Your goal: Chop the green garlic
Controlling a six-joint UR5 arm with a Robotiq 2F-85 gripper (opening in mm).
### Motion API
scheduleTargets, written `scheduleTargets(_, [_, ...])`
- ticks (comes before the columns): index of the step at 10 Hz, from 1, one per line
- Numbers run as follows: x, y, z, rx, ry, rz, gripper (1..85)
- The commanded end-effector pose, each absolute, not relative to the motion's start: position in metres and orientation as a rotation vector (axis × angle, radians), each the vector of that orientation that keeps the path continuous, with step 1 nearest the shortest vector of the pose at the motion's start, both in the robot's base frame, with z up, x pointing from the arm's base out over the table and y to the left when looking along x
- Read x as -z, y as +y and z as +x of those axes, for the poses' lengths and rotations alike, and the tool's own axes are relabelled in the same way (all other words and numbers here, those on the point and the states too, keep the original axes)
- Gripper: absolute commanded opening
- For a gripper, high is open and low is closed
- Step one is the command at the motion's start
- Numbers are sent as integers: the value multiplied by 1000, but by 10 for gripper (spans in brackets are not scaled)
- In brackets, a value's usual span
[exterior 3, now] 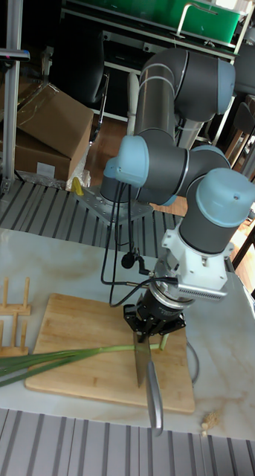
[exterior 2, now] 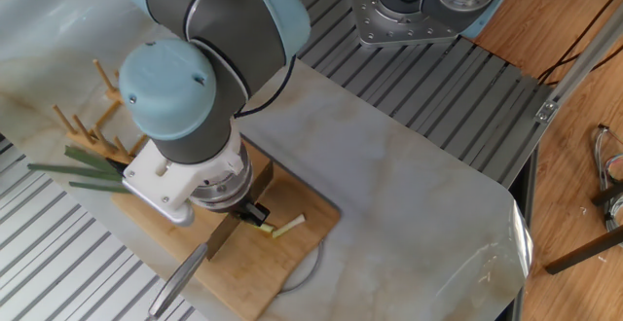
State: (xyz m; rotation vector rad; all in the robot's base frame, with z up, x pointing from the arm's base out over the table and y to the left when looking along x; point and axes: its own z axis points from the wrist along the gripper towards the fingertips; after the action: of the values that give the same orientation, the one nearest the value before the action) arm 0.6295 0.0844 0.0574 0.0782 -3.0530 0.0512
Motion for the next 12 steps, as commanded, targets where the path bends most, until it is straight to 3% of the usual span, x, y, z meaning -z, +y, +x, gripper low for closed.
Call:
scheduleTargets(1, [-81, 94, 619, -26, -3040, 64, 13])
scheduleTargets(12, [-53, 94, 638, 12, -3106, 75, 13])
